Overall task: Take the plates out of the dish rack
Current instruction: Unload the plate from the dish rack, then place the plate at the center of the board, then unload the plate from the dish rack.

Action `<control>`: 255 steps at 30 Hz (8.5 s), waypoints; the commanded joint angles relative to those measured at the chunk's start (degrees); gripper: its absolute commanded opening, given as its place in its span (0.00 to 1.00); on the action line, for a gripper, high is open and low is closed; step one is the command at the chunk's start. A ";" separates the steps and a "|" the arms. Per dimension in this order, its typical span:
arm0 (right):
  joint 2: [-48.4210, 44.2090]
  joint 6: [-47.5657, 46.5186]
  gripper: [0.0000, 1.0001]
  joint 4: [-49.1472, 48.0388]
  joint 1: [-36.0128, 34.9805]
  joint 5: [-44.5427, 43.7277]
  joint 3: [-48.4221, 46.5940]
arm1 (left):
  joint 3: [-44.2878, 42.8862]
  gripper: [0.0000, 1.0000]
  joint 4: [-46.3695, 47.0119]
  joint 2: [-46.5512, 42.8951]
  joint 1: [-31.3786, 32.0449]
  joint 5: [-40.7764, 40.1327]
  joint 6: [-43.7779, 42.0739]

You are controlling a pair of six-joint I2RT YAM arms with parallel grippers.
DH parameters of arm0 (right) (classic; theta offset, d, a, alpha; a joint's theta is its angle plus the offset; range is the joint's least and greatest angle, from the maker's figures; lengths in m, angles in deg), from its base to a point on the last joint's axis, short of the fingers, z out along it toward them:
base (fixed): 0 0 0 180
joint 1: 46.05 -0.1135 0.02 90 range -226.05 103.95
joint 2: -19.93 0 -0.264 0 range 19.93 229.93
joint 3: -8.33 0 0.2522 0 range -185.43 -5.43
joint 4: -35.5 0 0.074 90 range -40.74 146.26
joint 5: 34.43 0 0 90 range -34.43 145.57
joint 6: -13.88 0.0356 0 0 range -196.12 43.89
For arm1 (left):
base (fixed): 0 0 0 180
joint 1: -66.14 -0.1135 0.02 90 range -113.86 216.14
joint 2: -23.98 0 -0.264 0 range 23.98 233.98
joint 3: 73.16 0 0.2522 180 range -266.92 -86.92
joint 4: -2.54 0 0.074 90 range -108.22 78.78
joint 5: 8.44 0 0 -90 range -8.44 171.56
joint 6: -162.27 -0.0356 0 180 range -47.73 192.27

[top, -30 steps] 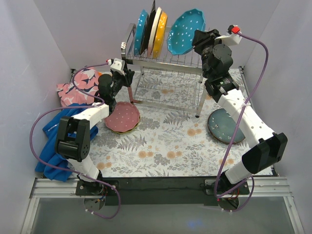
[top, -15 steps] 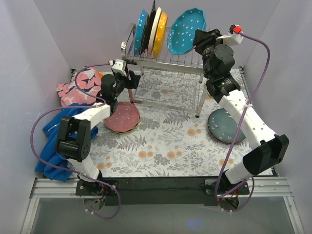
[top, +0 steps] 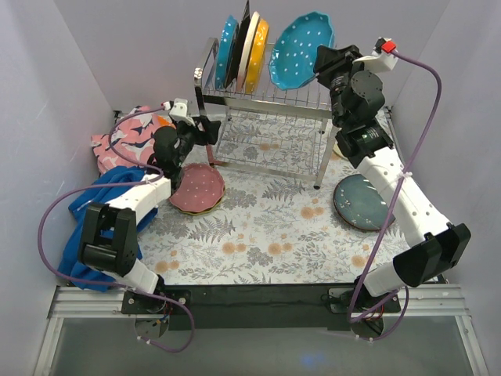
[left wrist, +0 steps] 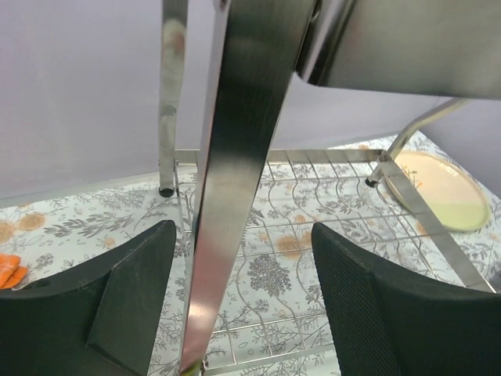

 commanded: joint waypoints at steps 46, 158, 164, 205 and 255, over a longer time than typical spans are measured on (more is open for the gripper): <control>-8.02 18.67 0.01 0.99 5.82 6.53 -7.18 | -1.50 0.63 -13.57 -24.80 0.84 12.53 42.28; 24.41 24.03 0.47 -23.37 -26.52 -2.26 28.86 | -2.11 0.64 -55.59 -56.53 -0.92 -7.43 17.58; 27.30 22.98 0.33 -19.57 -26.52 -0.24 24.73 | -2.11 0.64 -55.41 -56.44 -0.83 -7.78 18.11; 34.86 17.89 0.17 -1.46 -27.40 4.33 11.54 | 0.79 0.64 -53.39 -53.98 -0.92 -9.36 16.88; 19.05 -15.08 0.66 30.80 -10.70 12.06 -36.89 | -5.89 0.69 -30.99 -16.55 -7.86 9.44 17.85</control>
